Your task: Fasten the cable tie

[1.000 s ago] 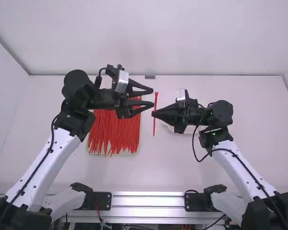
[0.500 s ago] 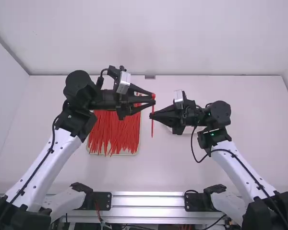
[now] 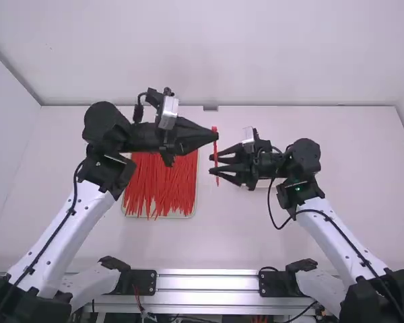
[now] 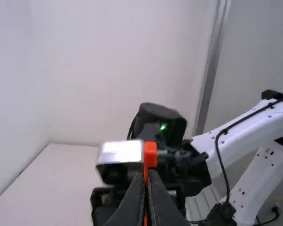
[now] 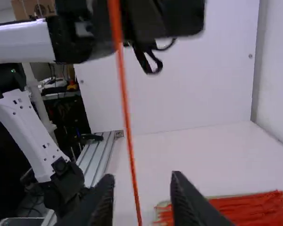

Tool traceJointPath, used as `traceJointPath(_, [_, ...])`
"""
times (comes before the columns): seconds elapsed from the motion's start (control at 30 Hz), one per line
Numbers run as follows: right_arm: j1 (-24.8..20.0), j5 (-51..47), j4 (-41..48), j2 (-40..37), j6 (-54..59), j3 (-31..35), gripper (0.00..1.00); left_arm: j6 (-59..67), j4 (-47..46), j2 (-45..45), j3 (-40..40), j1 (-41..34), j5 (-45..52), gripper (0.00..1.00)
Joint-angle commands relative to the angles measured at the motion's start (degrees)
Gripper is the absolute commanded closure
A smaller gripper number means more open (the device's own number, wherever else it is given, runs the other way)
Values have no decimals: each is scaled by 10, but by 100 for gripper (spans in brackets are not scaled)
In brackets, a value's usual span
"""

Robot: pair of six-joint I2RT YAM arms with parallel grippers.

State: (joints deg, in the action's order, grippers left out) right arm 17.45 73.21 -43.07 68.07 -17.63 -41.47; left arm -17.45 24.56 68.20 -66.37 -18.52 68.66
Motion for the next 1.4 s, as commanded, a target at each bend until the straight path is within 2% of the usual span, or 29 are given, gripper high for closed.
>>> traceJointPath(0.0, [-1,5,18,-7,38,-16,62,-49,10,0,-13,12,14,98])
traceJointPath(0.2, [-2,35,80,-7,108,-16,60,-77,-59,5,-81,55,15,98])
traceJointPath(0.47, [12,35,119,-7,148,-16,58,-76,-121,22,-165,56,15,98])
traceJointPath(0.77, [22,28,121,-7,151,-16,58,-76,-135,31,-183,55,25,98])
traceJointPath(0.8, [22,28,121,-7,151,-16,61,-77,-134,31,-183,56,25,98])
traceJointPath(0.83, [20,28,121,-7,151,-16,70,-77,-134,31,-183,56,25,98])
traceJointPath(0.9, [20,28,121,-7,151,-16,77,-76,-131,31,-183,55,25,98])
traceJointPath(1.07, [21,28,121,-7,151,-16,80,-84,-116,31,-183,51,23,98])
traceJointPath(1.17, [21,28,122,-7,151,-16,87,-87,-106,31,-183,51,24,98])
traceJointPath(1.27, [21,28,125,-7,151,-16,89,-87,-103,31,-183,49,23,98])
traceJointPath(1.33, [21,28,125,-7,151,-16,99,-87,-104,31,-183,51,23,98])
traceJointPath(1.37, [21,28,125,-7,151,-16,100,-88,-103,31,-183,49,23,98])
